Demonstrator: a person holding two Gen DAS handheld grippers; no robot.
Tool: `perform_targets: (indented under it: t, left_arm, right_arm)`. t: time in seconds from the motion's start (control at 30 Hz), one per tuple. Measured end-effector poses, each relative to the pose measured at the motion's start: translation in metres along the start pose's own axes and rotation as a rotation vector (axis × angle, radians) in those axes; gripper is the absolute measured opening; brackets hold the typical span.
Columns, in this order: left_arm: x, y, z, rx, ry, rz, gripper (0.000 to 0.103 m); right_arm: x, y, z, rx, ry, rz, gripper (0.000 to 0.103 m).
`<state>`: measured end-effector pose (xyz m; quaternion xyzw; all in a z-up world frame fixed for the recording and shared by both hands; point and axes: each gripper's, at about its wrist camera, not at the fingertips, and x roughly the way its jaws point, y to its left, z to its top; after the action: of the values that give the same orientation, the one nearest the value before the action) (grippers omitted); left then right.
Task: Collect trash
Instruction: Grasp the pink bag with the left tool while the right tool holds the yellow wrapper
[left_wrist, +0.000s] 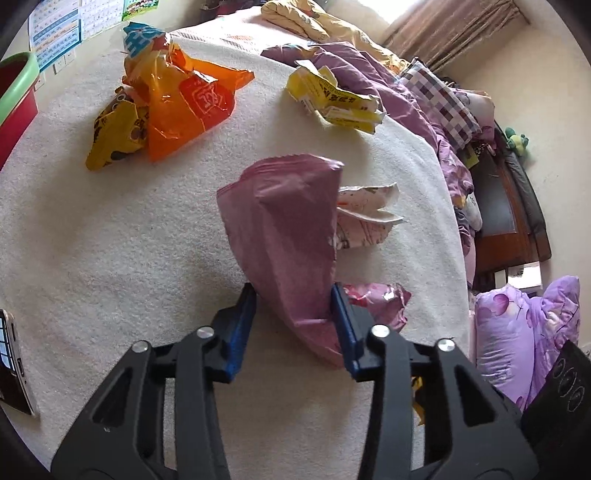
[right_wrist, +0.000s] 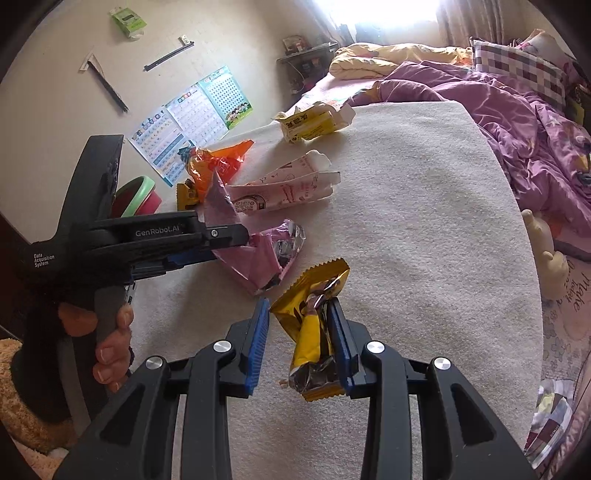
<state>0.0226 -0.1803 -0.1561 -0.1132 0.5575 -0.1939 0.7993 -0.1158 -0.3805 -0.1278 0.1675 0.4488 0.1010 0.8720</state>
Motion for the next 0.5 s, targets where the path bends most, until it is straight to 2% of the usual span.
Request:
perform_targets:
  t: [0.17,0.5]
  left_arm:
    - [-0.018,0.002,-0.002,0.026,-0.051,-0.002,0.027]
    - [-0.091,0.010,0.001,0.120,-0.291,0.102,0.027]
  right_arm:
    - [-0.003,0.005,0.003,0.002,-0.023,0.003,0.033]
    - [-0.002,0.040,0.019,-0.080,-0.059,0.035,0.033]
